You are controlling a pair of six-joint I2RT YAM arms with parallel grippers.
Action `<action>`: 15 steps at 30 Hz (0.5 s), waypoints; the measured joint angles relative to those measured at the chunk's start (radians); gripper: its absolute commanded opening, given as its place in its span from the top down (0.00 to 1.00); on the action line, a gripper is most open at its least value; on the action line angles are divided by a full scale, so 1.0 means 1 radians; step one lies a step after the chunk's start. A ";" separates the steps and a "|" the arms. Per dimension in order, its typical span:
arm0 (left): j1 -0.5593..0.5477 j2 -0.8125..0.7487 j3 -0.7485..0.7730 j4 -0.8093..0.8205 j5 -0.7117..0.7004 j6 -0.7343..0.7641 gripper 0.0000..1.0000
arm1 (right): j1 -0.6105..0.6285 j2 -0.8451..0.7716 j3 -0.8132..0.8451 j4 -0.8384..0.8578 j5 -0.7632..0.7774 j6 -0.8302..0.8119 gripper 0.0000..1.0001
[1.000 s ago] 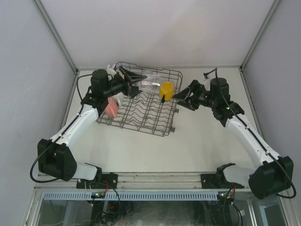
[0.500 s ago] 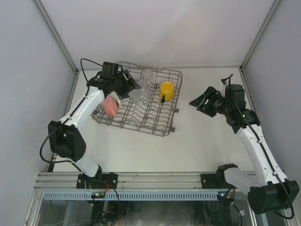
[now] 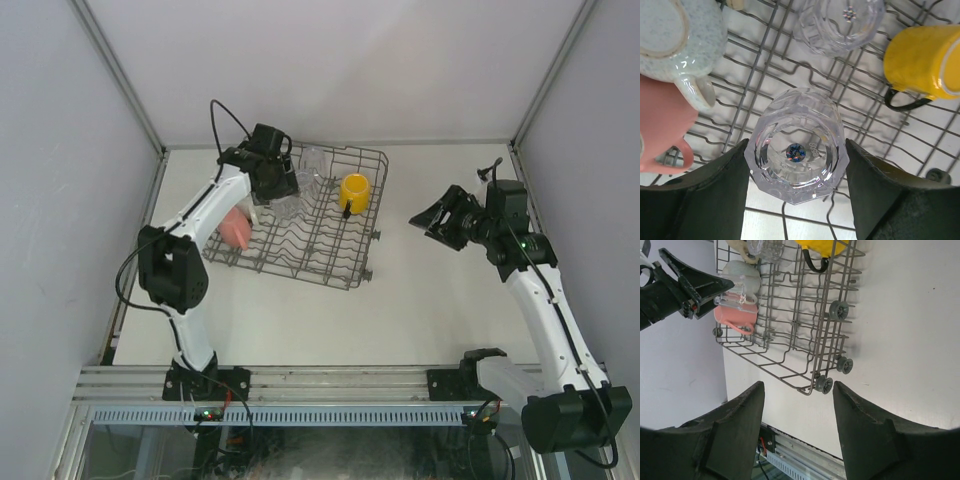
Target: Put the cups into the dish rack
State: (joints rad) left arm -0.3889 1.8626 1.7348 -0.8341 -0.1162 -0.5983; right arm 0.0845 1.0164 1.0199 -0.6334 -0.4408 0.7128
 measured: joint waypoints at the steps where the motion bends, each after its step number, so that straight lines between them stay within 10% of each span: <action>1: -0.002 0.013 0.007 -0.003 -0.010 0.004 1.00 | -0.003 0.000 0.000 -0.003 -0.002 -0.001 0.43; 15: -0.009 0.156 0.089 -0.021 -0.065 0.034 1.00 | -0.056 -0.008 0.000 -0.023 -0.019 -0.014 0.44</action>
State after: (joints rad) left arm -0.3977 2.0190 1.8240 -0.8551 -0.1814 -0.5640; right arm 0.0280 1.0080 1.0199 -0.6567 -0.4603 0.6987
